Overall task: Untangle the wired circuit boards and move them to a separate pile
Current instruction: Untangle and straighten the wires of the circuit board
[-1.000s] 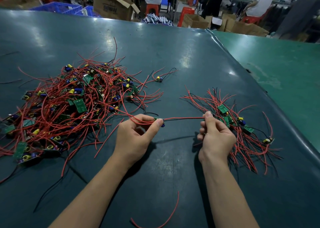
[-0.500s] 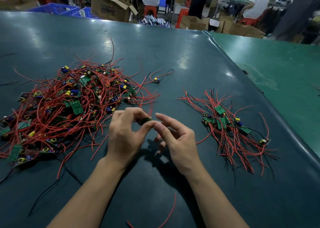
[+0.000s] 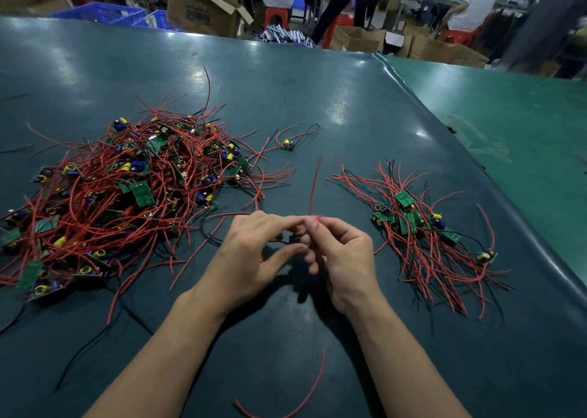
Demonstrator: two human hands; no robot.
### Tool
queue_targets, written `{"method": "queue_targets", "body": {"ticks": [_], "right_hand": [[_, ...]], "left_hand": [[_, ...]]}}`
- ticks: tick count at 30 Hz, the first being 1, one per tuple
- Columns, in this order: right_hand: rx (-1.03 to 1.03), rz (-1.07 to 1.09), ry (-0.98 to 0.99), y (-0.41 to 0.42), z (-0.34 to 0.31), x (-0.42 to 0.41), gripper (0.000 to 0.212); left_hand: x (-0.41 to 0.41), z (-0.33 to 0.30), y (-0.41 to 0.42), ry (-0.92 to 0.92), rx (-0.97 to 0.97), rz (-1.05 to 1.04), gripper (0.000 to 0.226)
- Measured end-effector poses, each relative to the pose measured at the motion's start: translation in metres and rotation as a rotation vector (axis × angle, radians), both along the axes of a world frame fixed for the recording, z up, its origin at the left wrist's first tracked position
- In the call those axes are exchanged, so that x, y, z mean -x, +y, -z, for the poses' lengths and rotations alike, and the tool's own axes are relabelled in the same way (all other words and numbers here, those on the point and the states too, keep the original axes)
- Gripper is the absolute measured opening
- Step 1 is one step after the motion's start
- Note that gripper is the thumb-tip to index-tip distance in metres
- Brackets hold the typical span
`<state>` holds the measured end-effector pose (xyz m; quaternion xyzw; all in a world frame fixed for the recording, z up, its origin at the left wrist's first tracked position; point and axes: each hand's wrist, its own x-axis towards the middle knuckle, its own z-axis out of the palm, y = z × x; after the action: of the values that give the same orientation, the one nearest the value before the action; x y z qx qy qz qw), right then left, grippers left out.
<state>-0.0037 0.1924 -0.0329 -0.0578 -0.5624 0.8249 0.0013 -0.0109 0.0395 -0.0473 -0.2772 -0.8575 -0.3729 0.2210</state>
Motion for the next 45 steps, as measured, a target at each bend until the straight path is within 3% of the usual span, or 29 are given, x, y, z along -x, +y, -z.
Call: {"method": "queue_targets", "body": {"ticks": [4, 11, 15, 18, 21, 26, 30, 34, 37, 41, 45], "right_hand": [[0.097, 0.024, -0.024, 0.003, -0.006, 0.001, 0.010], [0.262, -0.146, -0.106, 0.009, -0.009, -0.001, 0.011], [0.090, -0.148, -0.059, 0.007, -0.004, -0.001, 0.007], [0.054, -0.100, -0.052, 0.003, -0.001, 0.000, 0.016], [0.062, 0.044, -0.053, 0.007, -0.001, 0.005, 0.020], [-0.092, 0.280, -0.007, 0.017, -0.001, 0.008, 0.027], [0.205, 0.313, -0.032, 0.022, -0.007, 0.011, 0.031], [0.578, 0.182, -0.092, 0.026, -0.011, 0.010, 0.038], [0.538, 0.184, -0.114, 0.027, -0.011, 0.012, 0.043], [0.358, 0.245, -0.058, 0.028, -0.009, 0.013, 0.030], [0.559, 0.194, -0.102, 0.031, -0.012, 0.012, 0.039]], "left_hand": [[-0.001, 0.001, 0.001, 0.003, 0.007, -0.092, 0.038], [-0.003, -0.001, 0.006, 0.062, 0.012, -0.140, 0.028], [-0.003, -0.003, 0.005, 0.028, -0.042, -0.160, 0.030], [-0.003, -0.004, 0.004, 0.019, -0.005, -0.146, 0.029], [-0.003, -0.004, 0.005, 0.051, 0.049, -0.143, 0.026], [0.000, -0.003, 0.005, 0.073, 0.061, -0.127, 0.021], [0.003, -0.001, 0.002, 0.070, 0.060, -0.118, 0.022], [0.002, -0.002, 0.005, 0.042, 0.070, -0.080, 0.027], [0.001, -0.002, 0.004, 0.038, 0.078, -0.076, 0.026], [0.000, -0.001, -0.001, 0.054, 0.069, -0.100, 0.026], [-0.001, 0.000, -0.001, 0.052, 0.062, -0.096, 0.026]]}}
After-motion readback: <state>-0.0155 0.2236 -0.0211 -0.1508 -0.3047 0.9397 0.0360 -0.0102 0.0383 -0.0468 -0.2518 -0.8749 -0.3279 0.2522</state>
